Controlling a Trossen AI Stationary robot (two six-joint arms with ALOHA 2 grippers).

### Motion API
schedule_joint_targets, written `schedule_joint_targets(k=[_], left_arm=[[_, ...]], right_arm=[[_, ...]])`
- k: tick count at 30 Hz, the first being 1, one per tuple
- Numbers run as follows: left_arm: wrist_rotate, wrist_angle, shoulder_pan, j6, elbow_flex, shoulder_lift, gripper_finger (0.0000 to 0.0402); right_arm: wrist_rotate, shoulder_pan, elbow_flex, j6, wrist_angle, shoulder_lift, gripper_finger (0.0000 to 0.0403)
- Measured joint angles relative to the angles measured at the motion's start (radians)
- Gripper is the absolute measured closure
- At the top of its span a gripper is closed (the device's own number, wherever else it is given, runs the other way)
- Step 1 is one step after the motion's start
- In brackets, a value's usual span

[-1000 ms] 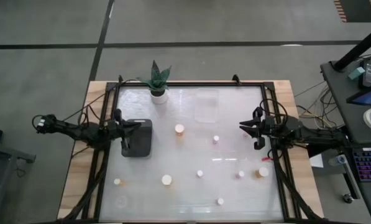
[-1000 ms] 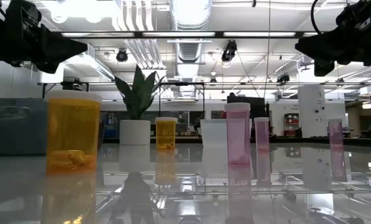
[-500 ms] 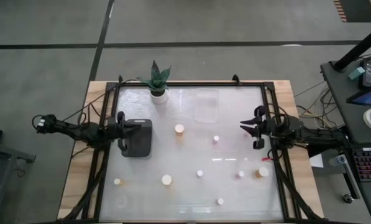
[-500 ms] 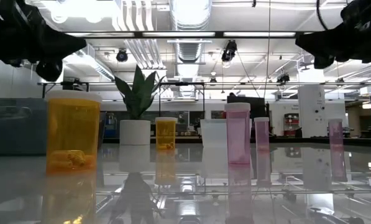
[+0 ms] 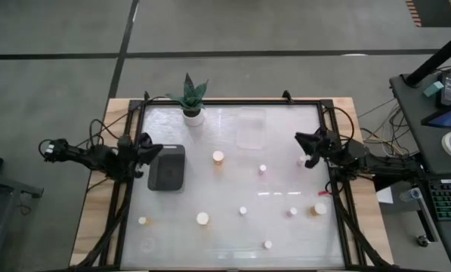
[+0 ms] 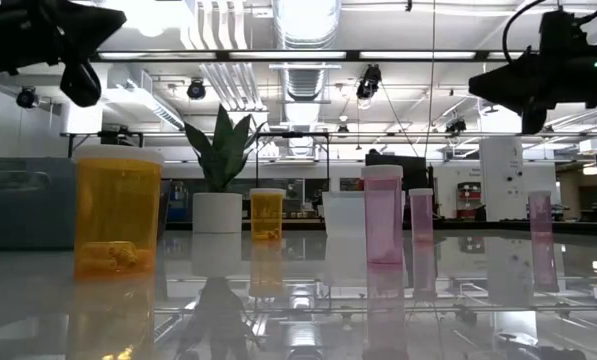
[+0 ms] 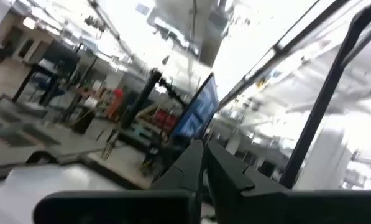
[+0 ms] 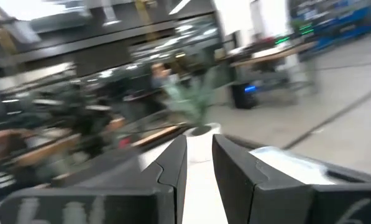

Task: Pick and place medicine bottles into bin by pill shape (circle, oval)
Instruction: Put the top left big orange pill bottle into the transparent bin

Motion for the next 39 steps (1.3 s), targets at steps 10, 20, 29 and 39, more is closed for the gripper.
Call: schedule_joint_targets(k=[10, 20, 29, 39], left_arm=[[-0.006, 0.206, 0.0, 0.546, 0.0, 0.0, 0.0398], [-0.021, 0.275, 0.001, 0.952, 0.008, 0.0, 0.0398], [-0.063, 0.251, 0.001, 0.983, 0.003, 0.016, 0.0398], [-0.063, 0.255, 0.0, 0.873, 0.003, 0.085, 0.0398]], right_arm=[[0.04, 0.0, 0.0, -0.007, -0.001, 0.0, 0.0335], [0.028, 0.0, 0.0, 0.098, 0.104, 0.0, 0.0335], [-0.059, 0.001, 0.0, 0.063, 0.335, 0.07, 0.0335], [-0.057, 0.001, 0.004, 0.037, 0.498, 0.227, 0.0335]])
